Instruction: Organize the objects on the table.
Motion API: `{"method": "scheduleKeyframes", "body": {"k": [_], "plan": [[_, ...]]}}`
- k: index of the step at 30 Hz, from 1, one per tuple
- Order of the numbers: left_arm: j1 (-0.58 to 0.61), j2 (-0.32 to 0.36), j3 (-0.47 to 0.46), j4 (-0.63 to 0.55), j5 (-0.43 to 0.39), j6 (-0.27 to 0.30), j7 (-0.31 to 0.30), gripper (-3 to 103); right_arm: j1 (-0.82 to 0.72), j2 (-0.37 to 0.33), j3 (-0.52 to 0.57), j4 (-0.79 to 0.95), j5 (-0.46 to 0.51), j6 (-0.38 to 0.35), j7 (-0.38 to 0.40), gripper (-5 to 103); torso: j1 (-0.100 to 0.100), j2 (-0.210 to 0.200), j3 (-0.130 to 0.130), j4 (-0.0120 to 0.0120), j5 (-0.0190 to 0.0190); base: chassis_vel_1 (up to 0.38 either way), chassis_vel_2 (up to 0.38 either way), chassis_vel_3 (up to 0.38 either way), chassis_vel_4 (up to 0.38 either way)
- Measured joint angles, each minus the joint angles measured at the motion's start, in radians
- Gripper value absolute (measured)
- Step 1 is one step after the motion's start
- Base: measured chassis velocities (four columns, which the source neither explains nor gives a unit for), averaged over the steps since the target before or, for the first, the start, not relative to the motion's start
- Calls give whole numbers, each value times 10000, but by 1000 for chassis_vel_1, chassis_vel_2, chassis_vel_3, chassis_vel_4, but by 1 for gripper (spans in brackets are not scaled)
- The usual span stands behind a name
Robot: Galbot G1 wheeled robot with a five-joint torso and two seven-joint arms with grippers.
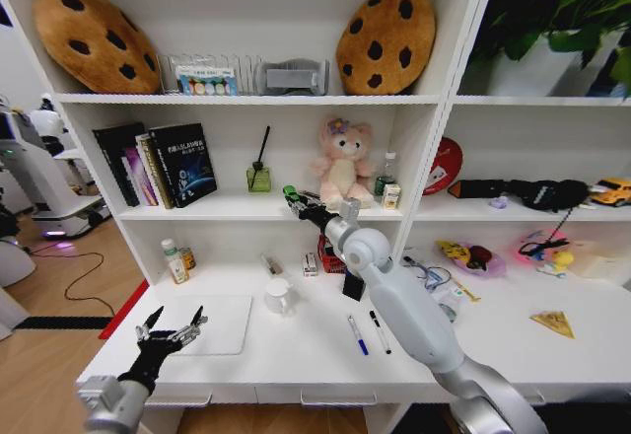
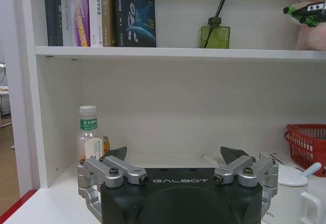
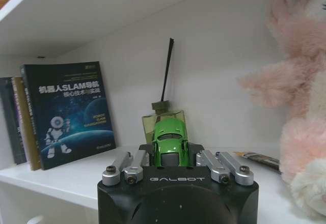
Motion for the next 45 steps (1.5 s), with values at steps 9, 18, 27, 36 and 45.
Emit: {"method": "scheduleKeyframes", "body": {"k": [9,18,27,36,45], "plan": [[0,0,0,0,0,0,0,100,774,426,174,-580,1222,-921,1759,35,0,0,0,0,1,0,0,0,0],[0,0,0,0,0,0,-4,100,960,445,3,-568,1998,-1385,2501,35,0,2,-1,1,1,0,0,0,0],[0,0,0,0,0,0,-6,100,970,476,-93,-714,2276,-1504,2792,44,0,1,0,0,1,0,0,0,0],[0,0,-1,0,0,0,-6,100,787,402,-140,-477,2174,-1472,2787,77,0,1,0,1,1,0,0,0,0],[0,0,-1,0,0,0,-7,100,185,-153,-199,896,2082,-1361,2752,100,0,1,-1,2,1,0,0,0,0]]}}
